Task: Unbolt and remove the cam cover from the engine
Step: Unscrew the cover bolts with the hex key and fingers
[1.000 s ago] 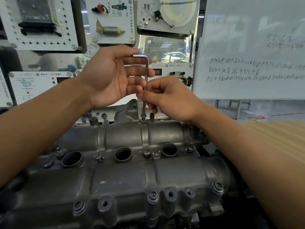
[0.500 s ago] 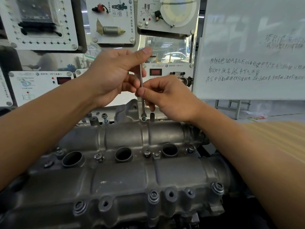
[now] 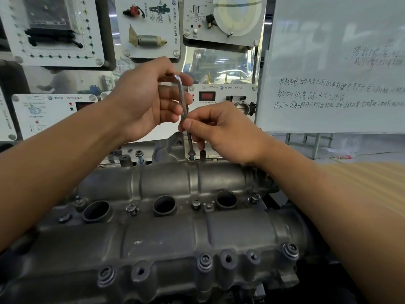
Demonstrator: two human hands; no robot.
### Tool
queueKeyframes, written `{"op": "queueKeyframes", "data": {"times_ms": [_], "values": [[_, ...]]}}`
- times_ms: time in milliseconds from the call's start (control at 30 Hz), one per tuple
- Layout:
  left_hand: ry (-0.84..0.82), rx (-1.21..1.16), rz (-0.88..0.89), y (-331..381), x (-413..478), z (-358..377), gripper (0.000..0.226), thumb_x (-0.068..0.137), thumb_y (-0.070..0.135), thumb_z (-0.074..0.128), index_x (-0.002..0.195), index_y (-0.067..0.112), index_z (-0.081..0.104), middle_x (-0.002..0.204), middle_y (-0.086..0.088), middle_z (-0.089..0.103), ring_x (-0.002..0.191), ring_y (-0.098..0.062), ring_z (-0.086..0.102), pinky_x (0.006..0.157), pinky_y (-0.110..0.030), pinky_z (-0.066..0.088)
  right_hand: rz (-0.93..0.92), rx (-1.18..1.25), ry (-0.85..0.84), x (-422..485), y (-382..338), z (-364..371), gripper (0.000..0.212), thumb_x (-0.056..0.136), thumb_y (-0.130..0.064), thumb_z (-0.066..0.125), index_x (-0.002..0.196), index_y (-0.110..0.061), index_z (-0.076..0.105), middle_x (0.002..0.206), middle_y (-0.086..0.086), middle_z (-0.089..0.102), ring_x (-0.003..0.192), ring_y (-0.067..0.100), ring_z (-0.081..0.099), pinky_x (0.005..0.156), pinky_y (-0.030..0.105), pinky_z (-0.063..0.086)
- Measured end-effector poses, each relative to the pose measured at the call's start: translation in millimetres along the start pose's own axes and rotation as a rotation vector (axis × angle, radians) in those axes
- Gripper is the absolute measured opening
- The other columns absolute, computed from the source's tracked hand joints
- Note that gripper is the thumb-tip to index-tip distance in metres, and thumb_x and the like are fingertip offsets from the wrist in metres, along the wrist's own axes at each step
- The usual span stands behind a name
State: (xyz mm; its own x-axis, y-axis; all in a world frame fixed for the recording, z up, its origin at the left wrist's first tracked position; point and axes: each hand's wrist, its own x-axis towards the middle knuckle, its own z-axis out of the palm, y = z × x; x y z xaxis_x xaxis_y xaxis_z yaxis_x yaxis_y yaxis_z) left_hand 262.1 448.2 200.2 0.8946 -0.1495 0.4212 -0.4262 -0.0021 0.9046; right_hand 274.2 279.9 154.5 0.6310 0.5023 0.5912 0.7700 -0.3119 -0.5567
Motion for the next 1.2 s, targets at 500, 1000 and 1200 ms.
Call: {"op": "queueKeyframes", "data": {"times_ms": [500, 1000, 1200], "values": [[-0.219, -0.101, 0.034, -1, -2, -10, 0.026, 0.088, 0.025, 0.047, 0.097, 0.015, 0.069, 0.076, -0.001, 0.067, 0.056, -0.013, 0.054, 0.048, -0.021, 0.041, 0.003, -0.003, 0.013, 0, 1, -1, 0.027, 0.100, -0.012, 0.056, 0.094, 0.011, 0.068, 0.065, 0.007, 0.057, 0.058, 0.014, 0.054, 0.059, 0.022, 0.046], [-0.071, 0.073, 0.130, 2, -3, 2, 0.028, 0.077, 0.049, 0.071, 0.072, 0.023, 0.061, 0.065, 0.006, 0.056, 0.041, -0.005, 0.040, 0.038, -0.017, 0.032, 0.034, -0.008, -0.012, -2, -3, 1, 0.019, 0.099, -0.014, 0.059, 0.087, -0.006, 0.070, 0.064, 0.006, 0.060, 0.055, 0.010, 0.052, 0.057, 0.020, 0.044], [0.119, 0.063, 0.075, 4, -3, 6, 0.012, 0.096, 0.025, 0.061, 0.091, 0.013, 0.062, 0.055, 0.003, 0.052, 0.033, -0.008, 0.034, 0.035, -0.017, 0.025, 0.035, -0.020, -0.054, -2, -6, 2, 0.016, 0.098, -0.011, 0.061, 0.085, -0.011, 0.070, 0.063, 0.001, 0.058, 0.057, 0.010, 0.050, 0.058, 0.022, 0.043]]}}
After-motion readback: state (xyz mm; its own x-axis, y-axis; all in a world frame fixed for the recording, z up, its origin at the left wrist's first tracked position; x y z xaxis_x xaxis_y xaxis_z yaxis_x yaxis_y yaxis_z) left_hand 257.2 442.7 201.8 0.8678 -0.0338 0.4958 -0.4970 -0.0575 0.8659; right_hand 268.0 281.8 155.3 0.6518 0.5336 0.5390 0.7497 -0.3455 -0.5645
